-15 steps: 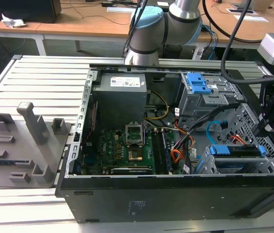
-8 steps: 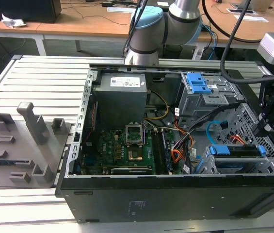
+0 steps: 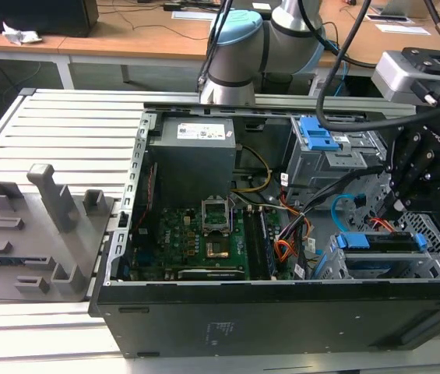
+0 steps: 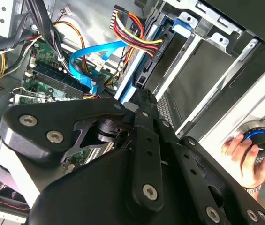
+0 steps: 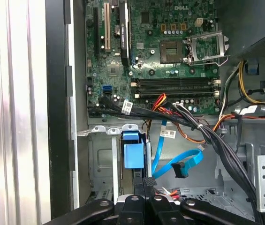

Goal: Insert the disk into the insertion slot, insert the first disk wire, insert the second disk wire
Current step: 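Insert the first disk wire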

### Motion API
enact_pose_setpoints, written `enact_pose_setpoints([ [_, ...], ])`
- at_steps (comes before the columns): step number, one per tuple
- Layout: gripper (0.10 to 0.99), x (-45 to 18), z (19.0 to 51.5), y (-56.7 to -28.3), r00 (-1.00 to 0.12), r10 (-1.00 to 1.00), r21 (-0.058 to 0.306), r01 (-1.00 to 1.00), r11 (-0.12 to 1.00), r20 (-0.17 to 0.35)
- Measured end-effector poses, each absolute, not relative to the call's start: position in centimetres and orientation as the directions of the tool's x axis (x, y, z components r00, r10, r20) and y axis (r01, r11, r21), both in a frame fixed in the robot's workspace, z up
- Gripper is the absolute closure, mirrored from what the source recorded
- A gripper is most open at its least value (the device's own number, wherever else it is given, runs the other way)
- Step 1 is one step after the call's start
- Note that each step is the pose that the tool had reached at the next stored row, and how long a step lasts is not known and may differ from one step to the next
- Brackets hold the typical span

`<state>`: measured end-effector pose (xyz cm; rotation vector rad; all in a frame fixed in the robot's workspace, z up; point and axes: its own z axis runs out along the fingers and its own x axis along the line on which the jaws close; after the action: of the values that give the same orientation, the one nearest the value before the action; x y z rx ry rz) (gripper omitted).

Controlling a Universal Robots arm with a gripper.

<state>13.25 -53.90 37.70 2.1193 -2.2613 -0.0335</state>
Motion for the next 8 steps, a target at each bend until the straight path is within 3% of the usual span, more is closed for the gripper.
enact_pose_setpoints([
  [8, 0.980, 13.24, 37.71, -53.89, -0.064, -0.998, 0.045, -0.997, 0.065, 0.016],
])
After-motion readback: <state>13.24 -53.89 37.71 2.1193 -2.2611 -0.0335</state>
